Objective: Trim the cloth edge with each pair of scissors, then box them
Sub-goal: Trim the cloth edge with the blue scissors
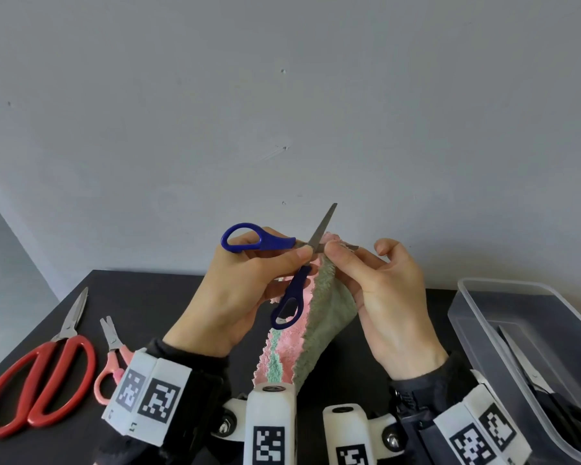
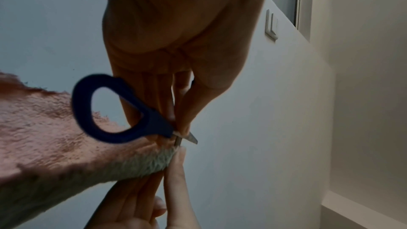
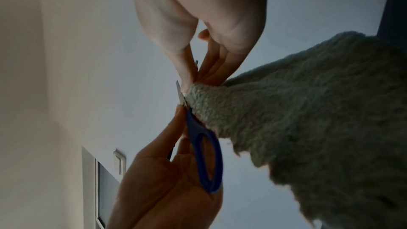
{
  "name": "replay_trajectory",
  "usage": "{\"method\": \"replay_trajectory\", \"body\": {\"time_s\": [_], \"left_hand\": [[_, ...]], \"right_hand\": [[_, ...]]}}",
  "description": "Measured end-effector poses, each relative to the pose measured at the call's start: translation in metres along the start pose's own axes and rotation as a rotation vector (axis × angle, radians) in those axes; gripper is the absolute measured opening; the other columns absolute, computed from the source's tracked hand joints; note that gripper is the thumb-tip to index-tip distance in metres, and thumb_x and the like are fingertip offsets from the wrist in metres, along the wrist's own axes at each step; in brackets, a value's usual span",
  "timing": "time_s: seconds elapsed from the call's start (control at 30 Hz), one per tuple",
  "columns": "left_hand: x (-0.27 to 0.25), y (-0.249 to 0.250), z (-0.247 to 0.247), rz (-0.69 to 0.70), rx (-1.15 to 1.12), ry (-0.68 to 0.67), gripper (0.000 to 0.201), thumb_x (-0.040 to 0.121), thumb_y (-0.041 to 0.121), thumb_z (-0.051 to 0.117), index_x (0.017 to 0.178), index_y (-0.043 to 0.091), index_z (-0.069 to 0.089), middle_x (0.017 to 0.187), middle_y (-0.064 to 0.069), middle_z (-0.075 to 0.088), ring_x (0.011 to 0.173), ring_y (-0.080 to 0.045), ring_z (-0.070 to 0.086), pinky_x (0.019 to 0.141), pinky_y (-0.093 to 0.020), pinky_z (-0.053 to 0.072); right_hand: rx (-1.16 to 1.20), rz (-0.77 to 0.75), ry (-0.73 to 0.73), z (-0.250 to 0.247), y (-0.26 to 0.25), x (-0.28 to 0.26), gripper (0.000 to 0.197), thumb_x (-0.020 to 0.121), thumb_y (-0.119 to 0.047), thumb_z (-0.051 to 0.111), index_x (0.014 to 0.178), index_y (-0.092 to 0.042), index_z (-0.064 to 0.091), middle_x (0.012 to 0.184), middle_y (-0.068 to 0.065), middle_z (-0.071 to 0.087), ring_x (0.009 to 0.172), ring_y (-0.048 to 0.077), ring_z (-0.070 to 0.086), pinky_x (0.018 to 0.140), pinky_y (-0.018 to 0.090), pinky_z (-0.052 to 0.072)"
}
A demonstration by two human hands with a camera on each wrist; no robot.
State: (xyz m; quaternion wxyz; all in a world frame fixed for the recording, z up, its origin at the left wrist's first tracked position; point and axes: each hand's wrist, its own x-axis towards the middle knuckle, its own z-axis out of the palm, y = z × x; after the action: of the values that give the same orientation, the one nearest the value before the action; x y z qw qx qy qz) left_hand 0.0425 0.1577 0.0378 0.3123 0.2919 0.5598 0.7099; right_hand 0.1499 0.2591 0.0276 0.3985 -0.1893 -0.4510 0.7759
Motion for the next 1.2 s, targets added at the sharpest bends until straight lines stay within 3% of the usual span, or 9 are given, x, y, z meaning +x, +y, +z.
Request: {"method": "replay_trajectory", "body": {"time_s": [0.33,0.7,0.83,1.1,1.2], "left_hand": [[-0.001,0.0027,-0.0006,-0.003,0.005,0.044,0.009,0.076,0.004,0.071,0.083,0.001,0.066,0.08,-0.012,0.073,0.068,-0.02,0.071,0.057,-0.025,0.056],[-0.0014,0.0023,0.0005,-0.003,-0.008,0.053,0.005,0.077,0.002,0.07,0.08,0.003,0.067,0.077,-0.011,0.073,0.066,-0.02,0.07,0.057,-0.025,0.056],[-0.0006,0.0018,-0.0006,-0.008,-0.008,0.051,0.006,0.075,0.004,0.071,0.08,0.004,0.067,0.077,-0.01,0.074,0.067,-0.02,0.071,0.059,-0.026,0.058],[-0.0009,0.0008,-0.0002,-0.009,-0.013,0.059,0.003,0.076,0.003,0.07,0.077,0.006,0.069,0.077,-0.011,0.074,0.067,-0.021,0.071,0.061,-0.028,0.059],[-0.0005,-0.0001,-0.0006,-0.007,-0.009,0.07,0.004,0.076,0.003,0.071,0.078,0.006,0.07,0.078,-0.012,0.074,0.067,-0.022,0.071,0.06,-0.028,0.059]], "right_hand": [[-0.016,-0.034,0.014,-0.0043,-0.002,0.0027,0.05,0.055,-0.012,0.074,0.088,-0.017,0.037,0.076,0.01,0.075,0.073,0.021,0.071,0.067,0.026,0.058],[0.011,-0.047,0.025,-0.0073,-0.0003,0.005,0.044,0.057,-0.01,0.075,0.08,-0.017,0.037,0.08,0.014,0.073,0.081,0.026,0.07,0.067,0.027,0.058],[0.037,-0.037,0.041,-0.0072,0.0017,0.0056,0.043,0.059,-0.009,0.075,0.08,-0.017,0.038,0.091,0.021,0.073,0.088,0.03,0.071,0.071,0.029,0.058],[0.092,-0.033,0.053,-0.0068,0.0024,0.0052,0.044,0.059,-0.008,0.074,0.081,-0.017,0.038,0.086,0.02,0.071,0.081,0.027,0.07,0.068,0.028,0.058],[0.114,-0.013,0.077,-0.0059,0.0039,0.0065,0.045,0.061,-0.007,0.074,0.084,-0.017,0.037,0.09,0.02,0.07,0.087,0.027,0.068,0.079,0.033,0.056]]}}
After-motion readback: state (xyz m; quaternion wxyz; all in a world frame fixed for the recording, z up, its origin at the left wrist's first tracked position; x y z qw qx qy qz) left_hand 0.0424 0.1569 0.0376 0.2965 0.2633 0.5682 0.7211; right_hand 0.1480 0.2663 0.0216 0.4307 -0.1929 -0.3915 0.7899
